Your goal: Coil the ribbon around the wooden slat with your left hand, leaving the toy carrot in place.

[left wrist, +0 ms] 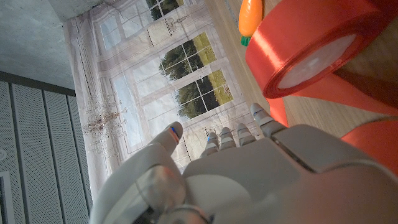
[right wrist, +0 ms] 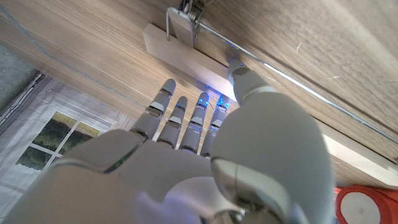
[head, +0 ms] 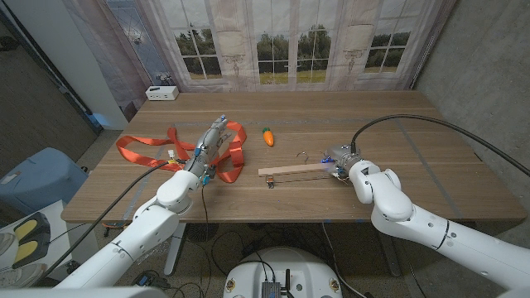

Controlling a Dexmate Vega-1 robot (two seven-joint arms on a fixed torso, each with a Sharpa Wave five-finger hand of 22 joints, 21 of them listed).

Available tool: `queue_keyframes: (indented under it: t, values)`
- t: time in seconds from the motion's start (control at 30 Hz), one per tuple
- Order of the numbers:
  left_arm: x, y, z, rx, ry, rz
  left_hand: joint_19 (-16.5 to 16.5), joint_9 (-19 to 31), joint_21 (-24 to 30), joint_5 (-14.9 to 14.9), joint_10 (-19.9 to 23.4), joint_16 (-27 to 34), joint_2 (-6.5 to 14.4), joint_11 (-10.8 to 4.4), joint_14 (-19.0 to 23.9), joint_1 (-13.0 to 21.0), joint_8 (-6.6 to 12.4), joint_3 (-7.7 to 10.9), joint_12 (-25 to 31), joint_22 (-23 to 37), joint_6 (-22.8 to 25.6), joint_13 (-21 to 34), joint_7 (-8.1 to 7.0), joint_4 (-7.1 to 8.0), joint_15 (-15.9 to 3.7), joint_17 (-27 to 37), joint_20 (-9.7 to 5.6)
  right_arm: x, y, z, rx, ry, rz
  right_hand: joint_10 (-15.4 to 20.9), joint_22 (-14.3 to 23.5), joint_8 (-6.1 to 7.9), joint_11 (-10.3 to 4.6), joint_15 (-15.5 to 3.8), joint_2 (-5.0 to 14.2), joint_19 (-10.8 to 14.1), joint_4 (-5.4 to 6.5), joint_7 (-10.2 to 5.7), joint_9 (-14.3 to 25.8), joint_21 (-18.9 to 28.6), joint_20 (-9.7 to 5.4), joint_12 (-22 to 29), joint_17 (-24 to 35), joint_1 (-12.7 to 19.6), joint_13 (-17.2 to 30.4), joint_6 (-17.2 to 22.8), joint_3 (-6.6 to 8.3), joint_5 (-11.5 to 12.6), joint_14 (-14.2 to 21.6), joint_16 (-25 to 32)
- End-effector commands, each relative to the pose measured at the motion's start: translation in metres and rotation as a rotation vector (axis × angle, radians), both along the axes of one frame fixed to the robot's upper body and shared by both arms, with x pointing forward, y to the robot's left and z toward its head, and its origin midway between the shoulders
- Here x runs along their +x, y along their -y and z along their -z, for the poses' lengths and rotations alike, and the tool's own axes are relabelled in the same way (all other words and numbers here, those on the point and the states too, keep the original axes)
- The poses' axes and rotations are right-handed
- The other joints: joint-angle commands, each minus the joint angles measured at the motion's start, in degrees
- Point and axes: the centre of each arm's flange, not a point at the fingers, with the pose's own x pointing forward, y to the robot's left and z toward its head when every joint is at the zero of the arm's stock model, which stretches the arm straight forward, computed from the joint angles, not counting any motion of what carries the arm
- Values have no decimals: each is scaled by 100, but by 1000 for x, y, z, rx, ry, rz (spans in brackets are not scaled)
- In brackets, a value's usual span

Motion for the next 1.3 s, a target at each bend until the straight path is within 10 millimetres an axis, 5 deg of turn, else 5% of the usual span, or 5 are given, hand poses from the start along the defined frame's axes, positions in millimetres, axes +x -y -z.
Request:
queue_keyframes:
  t: [0.03, 0.47, 0.93, 1.03, 1.3]
  values:
    - [-1, 1, -2, 3, 0, 0, 6, 26, -39, -7, -2, 15, 3, 23, -22, -62, 21, 20, 27, 30, -5, 11, -17, -23, 42, 19, 32, 9, 3, 8, -18, -37, 23, 503, 29, 152, 14, -644, 62, 121, -3, -4, 11, -17, 26, 177, 17, 163, 38, 575, -96, -30, 228, 102]
    - [-3, 1, -2, 3, 1, -4, 15, 26, -57, -7, 4, 15, 4, 30, -22, -74, 20, 24, 29, 31, -6, 11, -23, -20, 45, 20, 31, 16, 10, 14, -3, -23, 30, 1788, 33, 695, -3, -967, 320, 238, -42, 200, 96, -48, -63, 661, 147, 607, 200, 2185, -317, -74, 1065, 470]
    - [-10, 1, -1, 14, 3, -69, 9, 25, -98, -17, 11, 12, -46, -28, -15, -83, 22, 14, 30, 31, 4, 11, -77, -50, 19, 12, -4, 18, 19, 17, 40, 33, 23, 2672, 42, 773, -29, -1086, 483, 271, -26, 52, 147, -50, -201, 1187, 509, 1194, 508, 2261, -544, -161, 1720, 902]
    - [-15, 3, -2, 48, -5, -137, -20, 22, -146, -64, 55, 27, -202, -62, 60, -18, 30, -29, 43, 21, 32, 8, -146, -208, 36, -3, 11, 16, 24, 17, 76, 69, 20, 2674, 42, 823, -20, -1096, 479, 268, -36, 74, 195, -53, -224, 1221, 558, 1252, 554, 2306, -582, -149, 1769, 942]
    - [-28, 11, -11, 144, -17, -349, 8, 28, -287, -210, 439, 120, -578, -21, 574, 344, 109, -106, 147, 28, 337, 23, -292, -862, 309, 19, 414, 7, 41, 12, 166, 189, 34, 2709, 41, 892, 0, -1079, 489, 275, -44, 46, 259, -52, -221, 1276, 580, 1332, 611, 2363, -592, -121, 1776, 926]
